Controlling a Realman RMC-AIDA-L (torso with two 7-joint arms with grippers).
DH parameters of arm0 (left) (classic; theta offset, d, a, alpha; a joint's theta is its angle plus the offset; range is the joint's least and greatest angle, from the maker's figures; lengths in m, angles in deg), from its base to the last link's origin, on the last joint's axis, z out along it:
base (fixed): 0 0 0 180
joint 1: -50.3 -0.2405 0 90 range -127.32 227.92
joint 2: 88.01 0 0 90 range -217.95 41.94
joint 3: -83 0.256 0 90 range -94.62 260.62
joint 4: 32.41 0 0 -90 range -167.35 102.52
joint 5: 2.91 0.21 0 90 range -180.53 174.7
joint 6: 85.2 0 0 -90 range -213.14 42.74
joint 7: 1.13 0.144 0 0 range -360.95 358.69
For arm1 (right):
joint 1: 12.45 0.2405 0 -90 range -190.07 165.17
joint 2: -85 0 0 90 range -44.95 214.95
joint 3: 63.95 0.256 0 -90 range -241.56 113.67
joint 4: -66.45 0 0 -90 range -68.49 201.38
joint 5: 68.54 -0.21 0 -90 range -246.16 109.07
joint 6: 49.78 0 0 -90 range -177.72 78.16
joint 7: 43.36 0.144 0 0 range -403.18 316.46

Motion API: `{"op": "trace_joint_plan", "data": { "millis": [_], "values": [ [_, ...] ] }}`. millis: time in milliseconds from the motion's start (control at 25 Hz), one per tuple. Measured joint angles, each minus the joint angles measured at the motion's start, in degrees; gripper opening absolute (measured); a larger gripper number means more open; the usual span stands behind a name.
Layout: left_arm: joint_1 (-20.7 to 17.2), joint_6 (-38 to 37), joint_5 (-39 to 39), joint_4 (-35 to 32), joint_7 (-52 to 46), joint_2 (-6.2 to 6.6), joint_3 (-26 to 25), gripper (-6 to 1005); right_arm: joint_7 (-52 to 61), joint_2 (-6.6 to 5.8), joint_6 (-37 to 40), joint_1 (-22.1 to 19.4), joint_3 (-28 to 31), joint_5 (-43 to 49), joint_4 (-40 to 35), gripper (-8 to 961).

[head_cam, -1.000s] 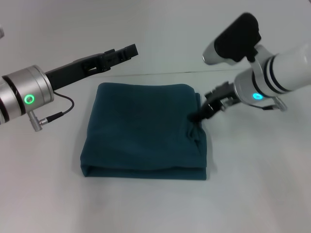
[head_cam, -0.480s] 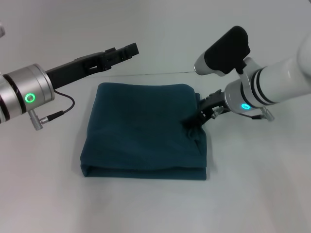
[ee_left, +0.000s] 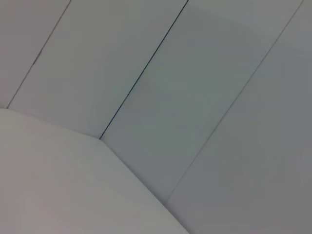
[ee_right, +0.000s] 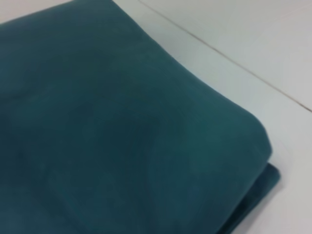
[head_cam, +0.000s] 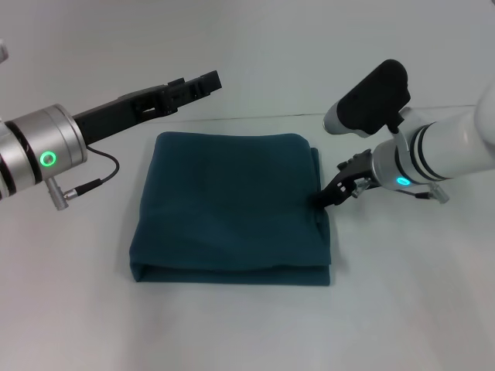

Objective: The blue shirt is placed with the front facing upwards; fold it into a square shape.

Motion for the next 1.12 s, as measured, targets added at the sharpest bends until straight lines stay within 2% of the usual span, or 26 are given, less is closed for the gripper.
{"op": "trace_joint_plan", "data": {
  "millis": [280, 600, 920, 1120],
  "values": [
    [-0.1, -0.6, 0.0, 0.0, 0.0, 0.0, 0.0, 837, 0.4, -0.33, -1.3, -0.1, 1.0, 0.9, -1.4, 911],
    [-0.1, -0.6, 0.0, -0.1, -0.1, 0.0, -0.1, 837, 0.9, 0.33, 6.0, -0.1, 0.7, -1.6, -5.7, 911],
    [-0.1, -0.6, 0.0, 0.0, 0.0, 0.0, -0.5, 837, 1.4, 0.19, 10.4, -1.0, 0.6, -1.8, -5.8, 911],
    [-0.1, -0.6, 0.0, 0.0, 0.0, 0.0, -0.5, 838, 4.7, -0.15, 10.8, -2.7, 0.9, 2.6, -7.9, 911]
  ]
}}
